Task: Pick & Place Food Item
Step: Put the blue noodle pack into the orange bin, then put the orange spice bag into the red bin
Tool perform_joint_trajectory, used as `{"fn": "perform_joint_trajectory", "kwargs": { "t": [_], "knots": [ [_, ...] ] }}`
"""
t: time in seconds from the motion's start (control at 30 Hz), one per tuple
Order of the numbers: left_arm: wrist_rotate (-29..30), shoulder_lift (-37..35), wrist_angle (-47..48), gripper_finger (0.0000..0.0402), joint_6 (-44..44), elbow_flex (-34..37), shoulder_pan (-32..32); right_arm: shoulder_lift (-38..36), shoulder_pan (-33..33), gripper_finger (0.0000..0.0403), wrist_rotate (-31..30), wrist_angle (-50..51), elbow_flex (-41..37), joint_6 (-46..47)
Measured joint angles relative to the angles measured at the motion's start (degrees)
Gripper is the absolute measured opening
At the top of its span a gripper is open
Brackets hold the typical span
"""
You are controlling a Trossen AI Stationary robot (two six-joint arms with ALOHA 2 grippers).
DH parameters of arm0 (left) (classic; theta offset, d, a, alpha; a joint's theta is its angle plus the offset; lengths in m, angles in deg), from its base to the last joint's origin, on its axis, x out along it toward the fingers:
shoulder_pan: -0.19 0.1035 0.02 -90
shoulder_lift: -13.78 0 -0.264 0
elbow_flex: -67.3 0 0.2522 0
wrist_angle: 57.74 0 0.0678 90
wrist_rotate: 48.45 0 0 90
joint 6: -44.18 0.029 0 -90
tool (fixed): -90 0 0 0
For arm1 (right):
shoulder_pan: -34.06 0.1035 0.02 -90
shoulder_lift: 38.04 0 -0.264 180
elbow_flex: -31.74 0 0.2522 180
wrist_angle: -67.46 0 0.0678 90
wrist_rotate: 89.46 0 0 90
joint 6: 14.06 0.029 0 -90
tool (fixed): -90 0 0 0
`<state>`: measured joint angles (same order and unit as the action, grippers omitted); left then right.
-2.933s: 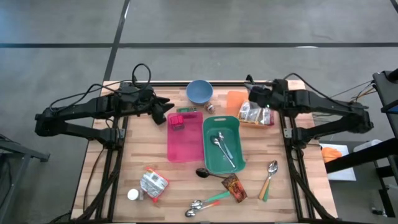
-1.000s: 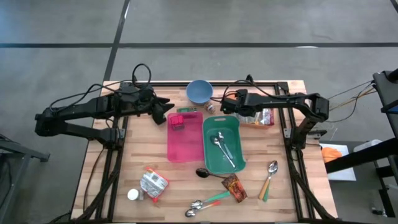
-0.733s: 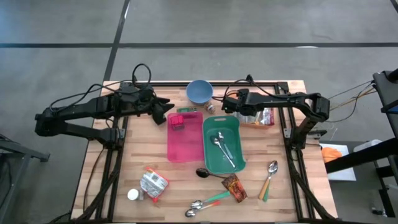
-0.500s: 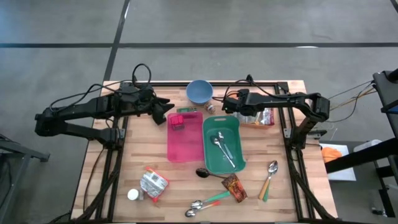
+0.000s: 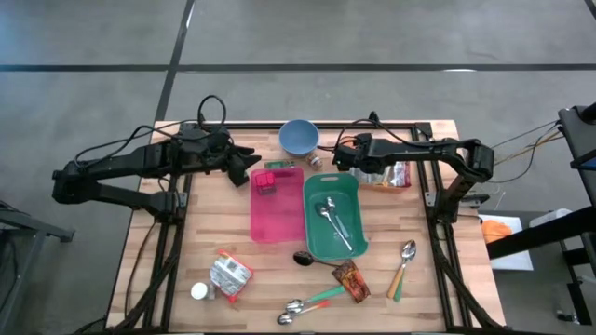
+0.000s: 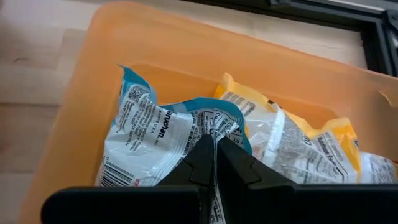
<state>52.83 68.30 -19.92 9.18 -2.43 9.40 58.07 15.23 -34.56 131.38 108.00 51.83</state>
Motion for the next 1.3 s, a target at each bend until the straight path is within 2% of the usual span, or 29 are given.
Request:
{"fn": "perform_joint_trajectory", "kwargs": {
  "t": [0.43,0.53,0.77,0.9,1.07,1.3],
  "knots": [
    [-0.5,0.0,0.1,0.0212,0.0,0.0,0.0,0.0,0.0,0.0017,1.7,-2.0,0.0,-4.7],
    [-0.8,0.0,0.1,0.0212,0.0,0.0,0.0,0.0,-0.1,0.0046,2.1,-2.4,0.0,-5.4],
    [-0.8,0.0,0.2,0.0212,0.0,0.0,0.0,-0.5,-0.3,0.0144,2.4,-2.5,0.0,-5.2],
    [-0.8,0.0,0.3,0.0212,0.0,0.0,0.0,-0.9,-0.3,0.0184,2.4,-2.4,0.0,-5.2],
    [-0.8,0.0,0.3,0.0212,0.0,0.0,0.0,-2.2,-0.3,0.0208,1.9,-2.4,0.0,-5.4],
    [-1.0,0.0,0.3,0.0212,-0.1,0.0,0.0,-7.7,-0.3,0.0210,0.2,-0.7,0.0,-5.5]
  ]
}}
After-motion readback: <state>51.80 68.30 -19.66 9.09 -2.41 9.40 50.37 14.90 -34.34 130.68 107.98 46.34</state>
